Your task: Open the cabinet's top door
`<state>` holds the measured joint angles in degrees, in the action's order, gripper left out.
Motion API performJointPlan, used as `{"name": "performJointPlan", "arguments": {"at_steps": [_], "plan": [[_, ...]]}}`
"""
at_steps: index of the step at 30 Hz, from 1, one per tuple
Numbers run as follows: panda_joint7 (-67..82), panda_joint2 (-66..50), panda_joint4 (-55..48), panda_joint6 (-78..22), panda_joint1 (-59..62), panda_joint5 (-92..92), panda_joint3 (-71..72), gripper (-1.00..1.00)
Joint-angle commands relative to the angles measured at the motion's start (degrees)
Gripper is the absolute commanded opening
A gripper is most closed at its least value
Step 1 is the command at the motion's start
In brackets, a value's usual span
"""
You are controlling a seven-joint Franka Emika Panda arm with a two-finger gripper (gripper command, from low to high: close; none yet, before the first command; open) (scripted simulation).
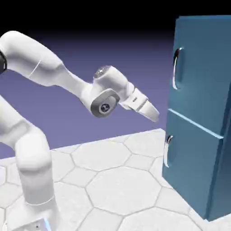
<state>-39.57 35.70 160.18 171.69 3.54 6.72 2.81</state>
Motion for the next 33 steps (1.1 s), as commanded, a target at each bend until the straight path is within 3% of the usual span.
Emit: {"name": "performJointPlan", "arguments": {"at_steps": [1,33], "plan": [[1.07,1.13,-0.31,-0.86,1.57,2.50,1.04,0.00],[35.28,37.18,-10.09,-28.34,51.75,82.25,34.40,0.00]]}}
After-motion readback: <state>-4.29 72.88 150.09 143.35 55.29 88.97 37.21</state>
